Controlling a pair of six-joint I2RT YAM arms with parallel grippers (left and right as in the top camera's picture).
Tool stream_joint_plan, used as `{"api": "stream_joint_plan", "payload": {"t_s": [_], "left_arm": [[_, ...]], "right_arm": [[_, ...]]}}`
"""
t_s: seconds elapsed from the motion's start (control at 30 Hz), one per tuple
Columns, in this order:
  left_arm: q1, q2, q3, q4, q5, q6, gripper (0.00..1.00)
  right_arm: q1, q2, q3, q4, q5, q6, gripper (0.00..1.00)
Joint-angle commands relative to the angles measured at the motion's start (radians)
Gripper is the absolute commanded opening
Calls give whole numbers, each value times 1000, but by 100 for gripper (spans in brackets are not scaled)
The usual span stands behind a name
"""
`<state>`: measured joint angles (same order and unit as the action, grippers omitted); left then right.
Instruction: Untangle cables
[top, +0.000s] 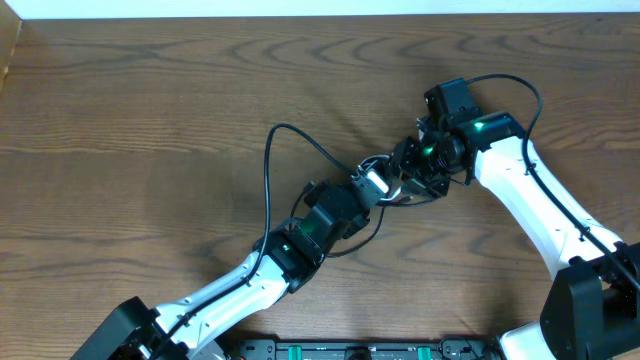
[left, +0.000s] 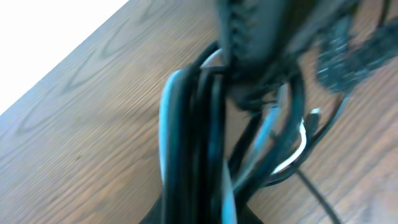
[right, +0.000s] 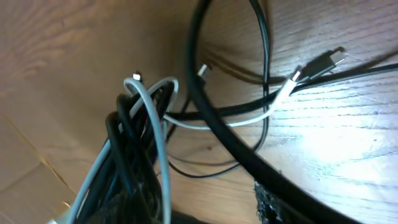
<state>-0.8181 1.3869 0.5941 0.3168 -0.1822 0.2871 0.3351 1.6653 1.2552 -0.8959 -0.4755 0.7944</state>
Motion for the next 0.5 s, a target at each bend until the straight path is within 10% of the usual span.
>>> {"api": "stream_joint_plan", "payload": {"t_s": [0.0, 0.3, 0.47], "left_arm": [[2, -32, 10, 23, 75, -23, 8], [2, -129, 10, 48, 75, -23, 12], [2, -165, 10, -35, 79, -24, 29]], "right_arm": [[7, 11, -16, 18, -3, 69, 44], [7, 11, -42, -6, 45, 65, 1], [6, 10, -42, -9, 190, 65, 1]]}}
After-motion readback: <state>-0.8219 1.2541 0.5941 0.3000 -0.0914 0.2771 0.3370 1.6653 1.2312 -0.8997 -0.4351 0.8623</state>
